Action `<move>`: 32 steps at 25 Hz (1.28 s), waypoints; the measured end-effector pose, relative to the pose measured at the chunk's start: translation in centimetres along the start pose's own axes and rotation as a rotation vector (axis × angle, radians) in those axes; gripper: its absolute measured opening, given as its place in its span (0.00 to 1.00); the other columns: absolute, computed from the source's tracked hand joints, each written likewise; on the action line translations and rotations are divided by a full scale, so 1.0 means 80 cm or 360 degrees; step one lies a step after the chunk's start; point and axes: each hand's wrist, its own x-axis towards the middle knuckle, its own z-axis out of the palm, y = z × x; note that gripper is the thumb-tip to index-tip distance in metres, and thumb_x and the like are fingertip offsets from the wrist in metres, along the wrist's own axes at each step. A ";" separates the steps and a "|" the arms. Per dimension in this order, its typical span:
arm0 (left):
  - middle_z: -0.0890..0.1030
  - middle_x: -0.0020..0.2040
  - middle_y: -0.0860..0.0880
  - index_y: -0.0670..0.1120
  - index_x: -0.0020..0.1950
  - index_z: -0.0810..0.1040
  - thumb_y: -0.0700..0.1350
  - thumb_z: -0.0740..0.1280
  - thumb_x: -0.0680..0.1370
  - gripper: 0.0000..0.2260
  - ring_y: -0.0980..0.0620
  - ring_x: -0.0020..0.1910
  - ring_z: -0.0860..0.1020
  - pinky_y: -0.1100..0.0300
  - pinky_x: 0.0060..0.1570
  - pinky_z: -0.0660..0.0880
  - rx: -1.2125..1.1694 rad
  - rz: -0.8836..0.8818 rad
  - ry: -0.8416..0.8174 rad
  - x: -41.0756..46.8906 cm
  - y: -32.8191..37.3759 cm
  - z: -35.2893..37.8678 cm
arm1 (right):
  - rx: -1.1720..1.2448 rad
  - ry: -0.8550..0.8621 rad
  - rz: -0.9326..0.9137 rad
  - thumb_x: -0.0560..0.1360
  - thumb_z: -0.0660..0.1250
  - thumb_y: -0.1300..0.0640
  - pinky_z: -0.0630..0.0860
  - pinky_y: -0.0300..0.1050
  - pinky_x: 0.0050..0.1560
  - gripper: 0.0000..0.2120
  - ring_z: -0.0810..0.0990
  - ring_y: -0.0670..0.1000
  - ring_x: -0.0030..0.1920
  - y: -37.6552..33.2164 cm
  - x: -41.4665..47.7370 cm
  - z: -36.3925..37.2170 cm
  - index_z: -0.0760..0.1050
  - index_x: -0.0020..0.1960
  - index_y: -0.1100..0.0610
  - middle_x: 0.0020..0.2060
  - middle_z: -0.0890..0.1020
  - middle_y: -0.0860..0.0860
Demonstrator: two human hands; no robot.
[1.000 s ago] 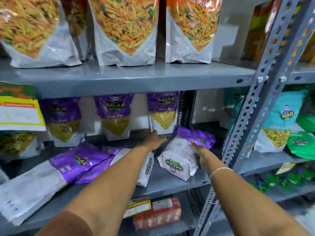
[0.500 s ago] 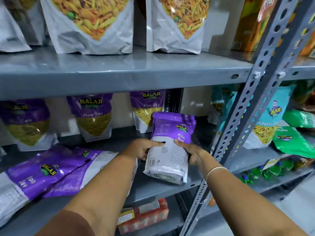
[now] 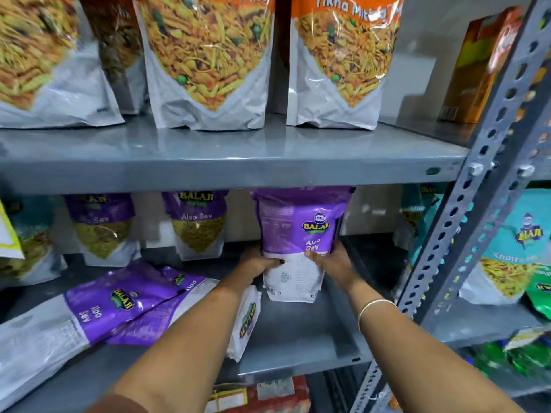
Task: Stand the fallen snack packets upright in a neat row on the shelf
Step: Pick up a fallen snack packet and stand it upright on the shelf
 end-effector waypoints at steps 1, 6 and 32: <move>0.78 0.64 0.41 0.37 0.64 0.74 0.42 0.78 0.62 0.32 0.50 0.60 0.76 0.61 0.56 0.73 0.0016 -0.0006 -0.0104 0.000 0.000 -0.003 | -0.0174 0.0084 0.0108 0.56 0.79 0.44 0.80 0.51 0.54 0.40 0.81 0.53 0.52 0.006 0.002 -0.001 0.70 0.60 0.62 0.53 0.81 0.58; 0.76 0.56 0.43 0.39 0.65 0.68 0.30 0.72 0.63 0.32 0.49 0.53 0.72 0.66 0.44 0.76 0.0291 -0.0116 -0.0646 -0.019 0.012 -0.010 | 0.0101 -0.0281 0.0416 0.72 0.69 0.59 0.73 0.39 0.30 0.09 0.72 0.46 0.29 -0.004 -0.023 -0.008 0.67 0.42 0.55 0.33 0.73 0.52; 0.74 0.68 0.42 0.38 0.69 0.70 0.38 0.75 0.68 0.30 0.45 0.66 0.73 0.64 0.55 0.67 0.0149 -0.0130 -0.0222 -0.004 0.015 -0.017 | -0.0041 -0.0723 0.0239 0.70 0.72 0.59 0.69 0.45 0.60 0.25 0.77 0.48 0.57 -0.036 -0.020 -0.024 0.68 0.63 0.51 0.54 0.81 0.47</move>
